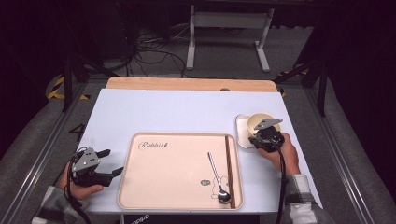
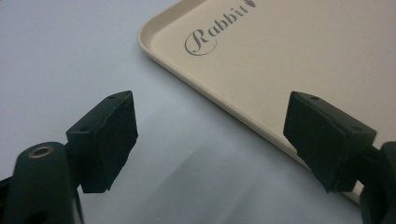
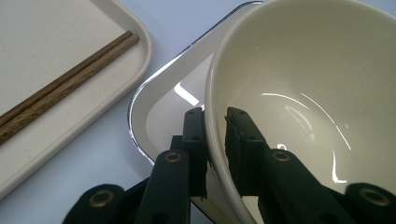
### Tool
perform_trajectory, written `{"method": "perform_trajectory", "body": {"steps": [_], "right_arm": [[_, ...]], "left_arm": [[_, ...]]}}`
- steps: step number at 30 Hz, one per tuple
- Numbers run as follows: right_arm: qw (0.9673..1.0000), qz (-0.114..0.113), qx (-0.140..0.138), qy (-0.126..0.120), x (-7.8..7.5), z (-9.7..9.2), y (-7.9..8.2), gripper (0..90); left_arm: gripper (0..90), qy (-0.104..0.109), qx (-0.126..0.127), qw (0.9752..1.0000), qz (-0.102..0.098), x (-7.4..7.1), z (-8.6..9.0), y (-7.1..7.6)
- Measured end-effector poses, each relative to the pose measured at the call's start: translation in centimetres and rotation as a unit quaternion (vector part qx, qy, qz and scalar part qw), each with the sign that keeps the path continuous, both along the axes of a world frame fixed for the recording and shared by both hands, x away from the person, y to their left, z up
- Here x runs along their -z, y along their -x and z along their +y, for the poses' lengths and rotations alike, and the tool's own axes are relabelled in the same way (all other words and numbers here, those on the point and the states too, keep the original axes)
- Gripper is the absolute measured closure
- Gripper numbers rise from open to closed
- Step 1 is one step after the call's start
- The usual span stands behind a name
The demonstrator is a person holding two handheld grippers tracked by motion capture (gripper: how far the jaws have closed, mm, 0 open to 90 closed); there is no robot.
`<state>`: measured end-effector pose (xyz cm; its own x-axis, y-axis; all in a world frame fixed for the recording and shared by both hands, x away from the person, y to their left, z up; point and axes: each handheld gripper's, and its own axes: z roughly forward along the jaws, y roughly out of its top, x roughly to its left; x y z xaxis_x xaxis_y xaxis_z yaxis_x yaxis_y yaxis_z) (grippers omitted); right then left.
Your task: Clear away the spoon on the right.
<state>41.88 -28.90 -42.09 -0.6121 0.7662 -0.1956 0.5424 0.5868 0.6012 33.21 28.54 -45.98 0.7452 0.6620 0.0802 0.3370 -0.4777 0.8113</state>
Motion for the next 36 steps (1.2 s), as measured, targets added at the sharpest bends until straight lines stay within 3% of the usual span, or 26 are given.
{"method": "perform_trajectory", "body": {"steps": [7,15,26,29,36], "right_arm": [[0.9996,-0.015,-0.012,0.023,0.1,0.5,0.0,83.3],[0.9991,-0.027,-0.019,0.027,-0.1,0.2,0.3,83.8],[0.9986,-0.05,-0.009,-0.013,-0.7,-1.0,0.7,83.7],[0.9978,-0.057,-0.005,-0.034,-0.8,-1.5,0.7,83.6],[0.9973,-0.06,-0.002,-0.043,-0.8,-1.6,0.7,83.5]], "left_arm": [[18.4,0.013,0.002,0.9999,0.004,0.1,0.2,-0.2],[18.5,0.024,0.001,0.9997,0.002,0.0,0.3,-0.3],[18.6,0.022,-0.003,0.9997,-0.002,-0.2,0.5,0.1],[18.5,0.024,-0.003,0.9997,-0.001,-0.1,0.7,0.2],[18.4,0.025,-0.006,0.9997,-0.002,-0.1,0.9,0.3]]}}
